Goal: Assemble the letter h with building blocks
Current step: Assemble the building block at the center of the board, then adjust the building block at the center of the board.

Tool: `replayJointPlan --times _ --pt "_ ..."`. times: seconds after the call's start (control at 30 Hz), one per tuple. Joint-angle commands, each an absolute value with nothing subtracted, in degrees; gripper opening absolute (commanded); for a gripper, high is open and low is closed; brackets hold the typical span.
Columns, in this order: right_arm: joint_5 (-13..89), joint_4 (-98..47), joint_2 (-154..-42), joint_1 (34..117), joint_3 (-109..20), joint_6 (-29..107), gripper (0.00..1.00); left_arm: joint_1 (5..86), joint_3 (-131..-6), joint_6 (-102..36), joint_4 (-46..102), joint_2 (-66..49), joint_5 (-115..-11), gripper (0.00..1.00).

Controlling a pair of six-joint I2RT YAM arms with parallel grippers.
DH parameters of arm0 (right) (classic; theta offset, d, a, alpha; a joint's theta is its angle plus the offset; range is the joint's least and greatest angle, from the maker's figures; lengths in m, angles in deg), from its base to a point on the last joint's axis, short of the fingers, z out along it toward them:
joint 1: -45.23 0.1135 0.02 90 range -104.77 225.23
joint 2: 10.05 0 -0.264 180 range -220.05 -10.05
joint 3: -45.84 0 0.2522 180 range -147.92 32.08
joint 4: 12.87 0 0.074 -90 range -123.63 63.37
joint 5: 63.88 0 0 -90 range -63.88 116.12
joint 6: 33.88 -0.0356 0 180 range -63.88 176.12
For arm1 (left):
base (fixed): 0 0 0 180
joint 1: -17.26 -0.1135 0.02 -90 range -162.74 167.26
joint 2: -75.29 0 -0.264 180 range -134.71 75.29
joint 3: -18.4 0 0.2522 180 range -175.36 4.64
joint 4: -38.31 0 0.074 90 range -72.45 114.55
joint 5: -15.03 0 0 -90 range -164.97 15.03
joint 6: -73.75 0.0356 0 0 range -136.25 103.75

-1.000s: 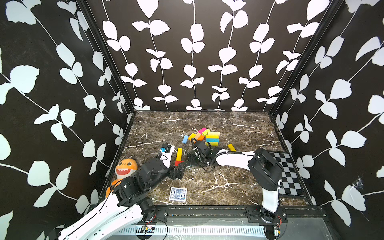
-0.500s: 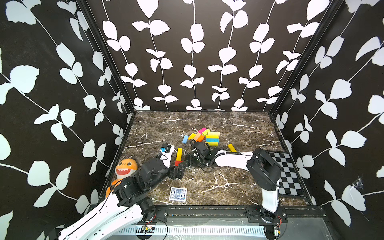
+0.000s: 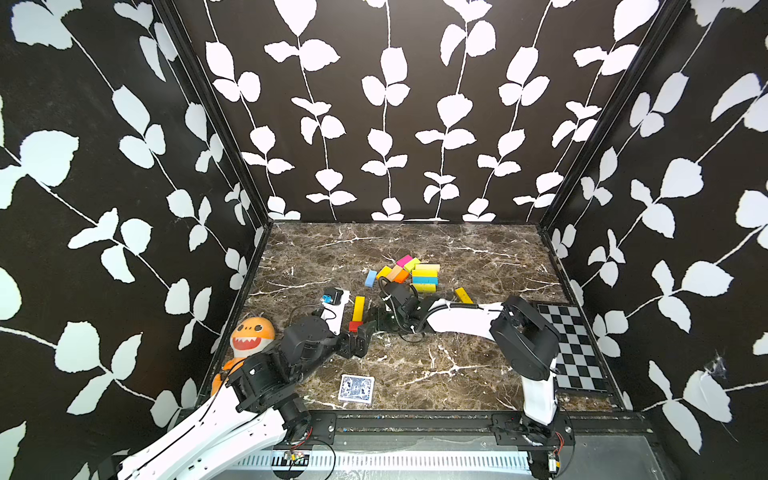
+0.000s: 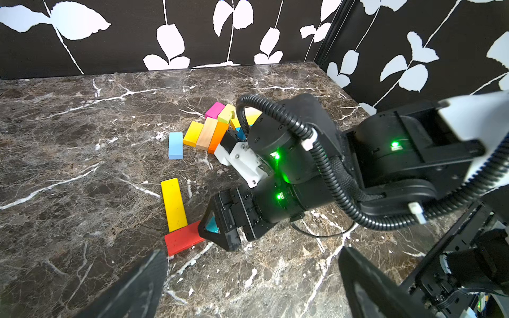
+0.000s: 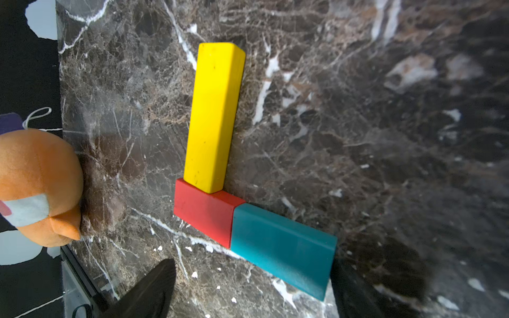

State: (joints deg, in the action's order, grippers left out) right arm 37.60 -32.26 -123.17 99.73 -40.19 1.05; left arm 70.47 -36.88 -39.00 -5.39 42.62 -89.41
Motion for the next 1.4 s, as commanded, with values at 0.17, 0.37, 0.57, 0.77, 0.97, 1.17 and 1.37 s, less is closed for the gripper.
replayJointPlan --times 0.17,0.37,0.57,0.77,0.97,1.17,1.37 --pt "33.49 -31.92 -120.58 99.69 -41.15 2.37 0.91 70.60 -36.30 -39.45 -4.81 42.24 -90.09 0.99" --pt "29.16 -35.81 -114.35 97.39 -38.68 6.55 0.91 70.61 -36.58 -39.82 -5.32 39.94 -91.12 0.99" --pt "29.76 -31.95 -106.72 92.37 -27.57 6.68 0.90 69.19 -37.64 -41.27 -6.05 31.74 -93.37 0.99" --pt "33.95 -28.33 -104.48 90.78 -24.42 9.79 0.91 58.55 -37.95 -45.20 -0.86 18.50 -81.40 0.99" --pt "44.37 -26.65 -112.80 91.25 -33.90 12.75 0.89 58.57 -39.32 -43.82 -0.09 25.76 -85.34 0.99" --pt "46.03 -29.97 -122.78 94.07 -48.98 15.43 0.89 58.57 -39.67 -42.78 -2.80 34.80 -86.32 0.99" --pt "46.94 -32.62 -131.62 94.78 -59.64 14.04 0.88 58.57 -39.08 -42.71 -5.11 38.75 -85.07 0.99"
